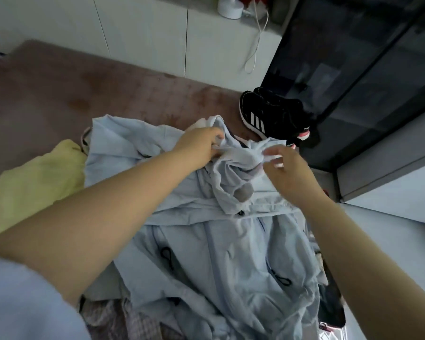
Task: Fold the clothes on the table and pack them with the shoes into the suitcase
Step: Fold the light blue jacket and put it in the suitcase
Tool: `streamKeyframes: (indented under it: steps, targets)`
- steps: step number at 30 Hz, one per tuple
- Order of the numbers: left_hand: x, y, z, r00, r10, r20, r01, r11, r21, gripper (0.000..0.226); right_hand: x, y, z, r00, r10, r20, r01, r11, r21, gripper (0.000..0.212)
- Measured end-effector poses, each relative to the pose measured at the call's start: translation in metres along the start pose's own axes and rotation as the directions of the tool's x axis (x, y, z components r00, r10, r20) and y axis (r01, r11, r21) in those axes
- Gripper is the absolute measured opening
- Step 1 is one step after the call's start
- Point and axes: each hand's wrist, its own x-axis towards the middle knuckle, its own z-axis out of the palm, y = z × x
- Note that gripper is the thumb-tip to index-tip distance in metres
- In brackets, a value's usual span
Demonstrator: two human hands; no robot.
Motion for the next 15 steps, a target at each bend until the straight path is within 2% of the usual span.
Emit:
streamKeyframes:
  steps: [1, 3, 5, 7, 9, 10, 11, 13, 14, 15]
  targets:
    - [-0.006, -0.003, 0.002, 0.999, 0.008, -0.05, -0.011, 0.998, -0.066, 0.035, 0.014, 0.0, 0.001, 0.99, 0.14, -0.014, -0.138, 0.986, 0.09, 0.034]
    - [-0.023, -0.006, 0.001, 0.99, 0.038, -0.135, -0.058, 0.988, -0.144, 0.034, 0.04, 0.005, 0.011, 0.918, 0.378, 0.12, -0.396, 0.891, 0.224, 0.05]
    - [-0.038, -0.013, -0.002, 0.983, 0.079, -0.165, -0.113, 0.972, -0.208, 0.035, 0.058, 0.01, 0.023, 0.84, 0.458, 0.289, -0.535, 0.788, 0.305, 0.052]
    - [-0.054, -0.023, -0.006, 0.982, 0.123, -0.144, -0.156, 0.955, -0.253, 0.039, 0.064, 0.01, 0.027, 0.82, 0.428, 0.38, -0.554, 0.762, 0.336, 0.045]
    - [-0.065, -0.038, -0.015, 0.982, 0.123, -0.146, -0.157, 0.956, -0.249, 0.043, 0.073, 0.004, 0.018, 0.868, 0.314, 0.384, -0.403, 0.898, 0.177, 0.034]
    - [-0.069, -0.046, -0.02, 0.981, 0.101, -0.163, -0.138, 0.962, -0.234, 0.042, 0.079, -0.005, 0.008, 0.907, 0.246, 0.343, -0.268, 0.963, 0.019, 0.025]
    - [-0.072, -0.053, -0.026, 0.981, 0.074, -0.181, -0.114, 0.969, -0.221, 0.041, 0.085, -0.018, -0.004, 0.945, 0.178, 0.274, -0.137, 0.977, -0.162, 0.014]
    - [-0.074, -0.063, -0.037, 0.975, 0.034, -0.22, -0.082, 0.974, -0.212, 0.042, 0.095, -0.045, -0.025, 0.993, -0.008, 0.114, 0.055, 0.909, -0.414, 0.009]
    - [-0.073, -0.065, -0.041, 0.97, 0.014, -0.241, -0.069, 0.973, -0.219, 0.043, 0.098, -0.059, -0.034, 0.994, -0.109, 0.0, 0.097, 0.883, -0.46, 0.015]
    - [-0.072, -0.066, -0.046, 0.963, -0.01, -0.269, -0.056, 0.97, -0.238, 0.045, 0.097, -0.071, -0.041, 0.964, -0.227, -0.136, 0.14, 0.873, -0.468, 0.019]
